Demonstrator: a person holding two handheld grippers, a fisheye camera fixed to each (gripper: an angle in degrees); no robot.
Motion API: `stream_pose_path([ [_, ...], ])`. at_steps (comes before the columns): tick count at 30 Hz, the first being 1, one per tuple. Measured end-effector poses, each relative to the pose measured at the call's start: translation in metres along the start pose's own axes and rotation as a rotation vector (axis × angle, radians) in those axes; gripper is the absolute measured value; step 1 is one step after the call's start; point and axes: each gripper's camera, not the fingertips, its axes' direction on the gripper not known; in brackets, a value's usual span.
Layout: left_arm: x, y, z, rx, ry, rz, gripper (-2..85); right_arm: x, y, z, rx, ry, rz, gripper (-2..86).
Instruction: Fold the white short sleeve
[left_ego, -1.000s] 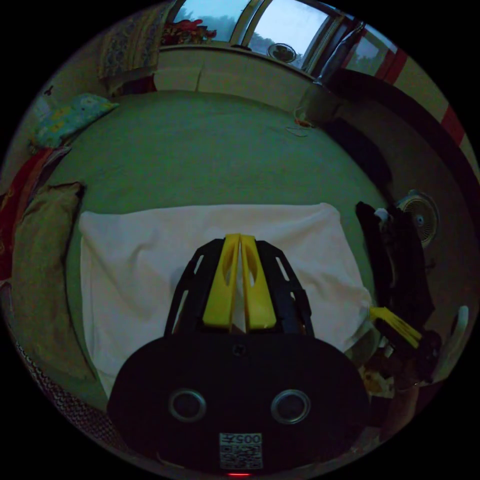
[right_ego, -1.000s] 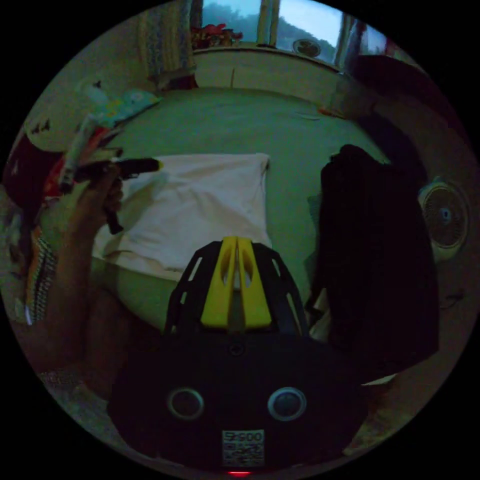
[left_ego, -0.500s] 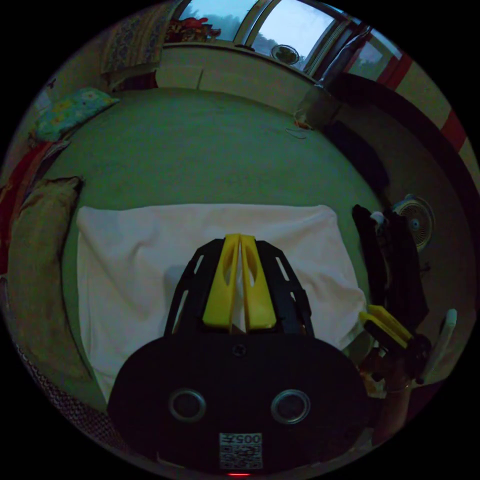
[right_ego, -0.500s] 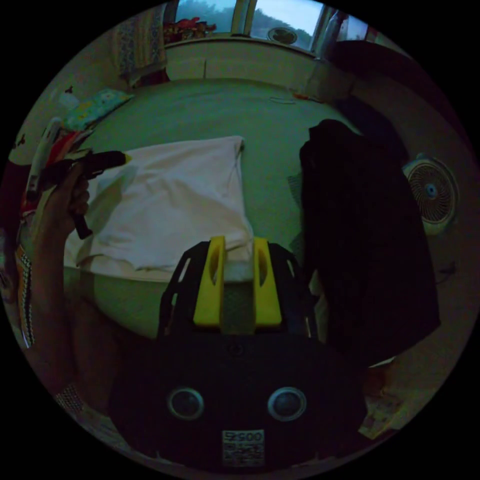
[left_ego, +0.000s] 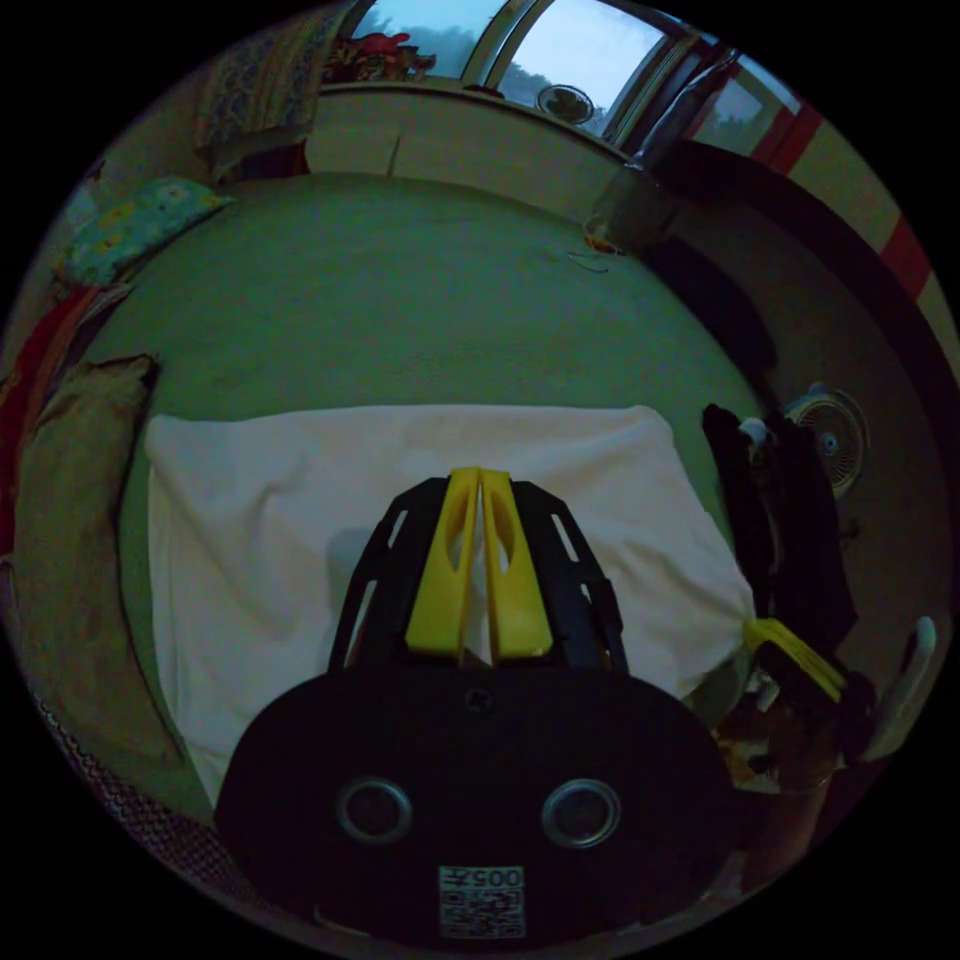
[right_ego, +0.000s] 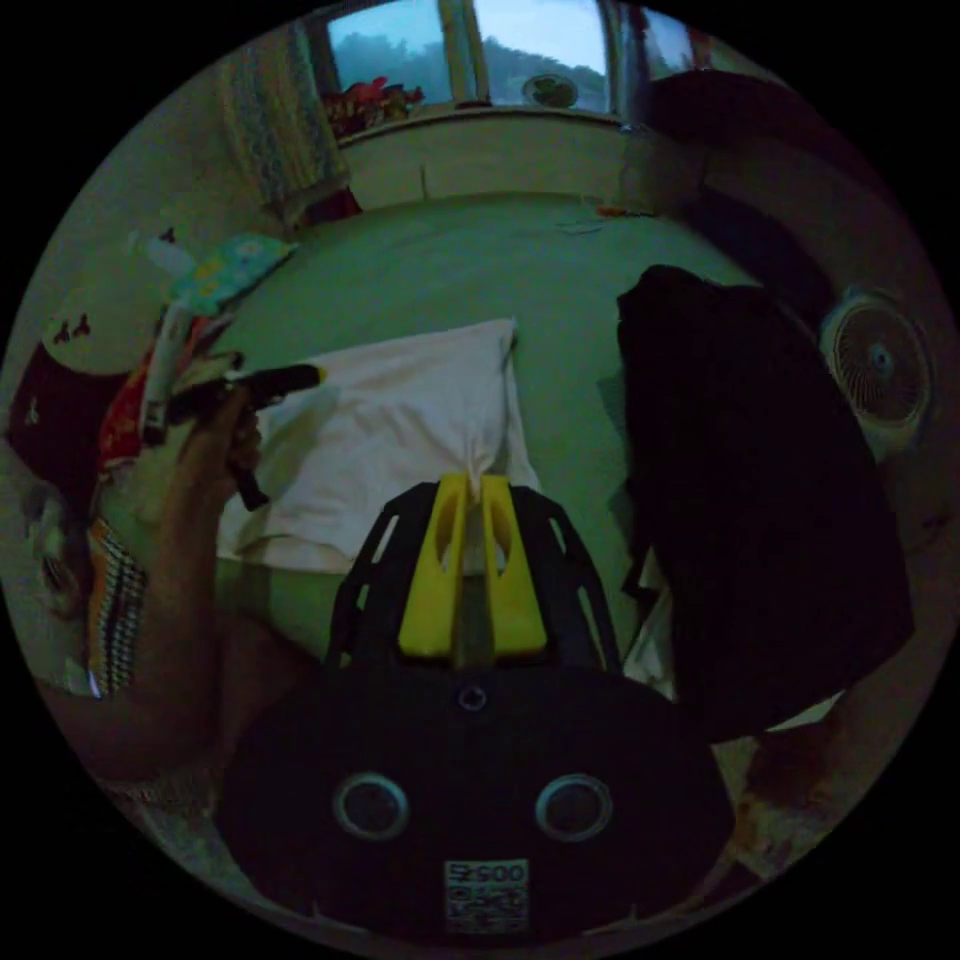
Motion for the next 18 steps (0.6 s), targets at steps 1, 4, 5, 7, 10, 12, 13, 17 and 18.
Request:
stream_pose_path([
  [1, -0.003, 0.002, -0.004, -0.003, 0.001, 0.001, -0.6, 0.001, 0.001, 0.002, -0.003, -0.013, 0.027, -1.0],
  [4, -0.009, 0.007, -0.015, -0.007, -0.002, 0.004, -0.6, 0.003, 0.005, 0.026, -0.087, 0.064, 0.064, -0.5],
  [5, -0.010, 0.008, -0.017, -0.007, -0.003, 0.005, -0.6, 0.002, 0.007, 0.041, -0.164, 0.105, 0.061, 0.4],
  [7, -0.017, 0.012, -0.027, -0.010, -0.008, 0.003, -0.7, -0.003, 0.011, 0.051, -0.191, 0.132, 0.039, 1.9],
  [10, -0.027, 0.018, -0.041, -0.005, -0.007, -0.015, -0.6, -0.017, 0.012, 0.044, -0.161, 0.189, 0.049, 3.4],
  [12, -0.034, 0.022, -0.051, -0.001, -0.004, -0.028, -0.6, -0.030, 0.012, 0.037, -0.122, 0.246, 0.054, 3.4],
  [13, -0.039, 0.025, -0.059, 0.001, -0.008, -0.036, -0.6, -0.041, 0.012, 0.034, -0.094, 0.273, 0.045, 4.3],
  [17, -0.056, 0.037, -0.089, 0.030, -0.049, -0.068, -0.6, -0.092, 0.009, 0.038, -0.034, 0.176, -0.071, 5.6],
  [18, -0.062, 0.041, -0.102, 0.049, -0.071, -0.073, -0.6, -0.101, 0.009, 0.040, -0.022, 0.145, -0.098, 5.7],
])
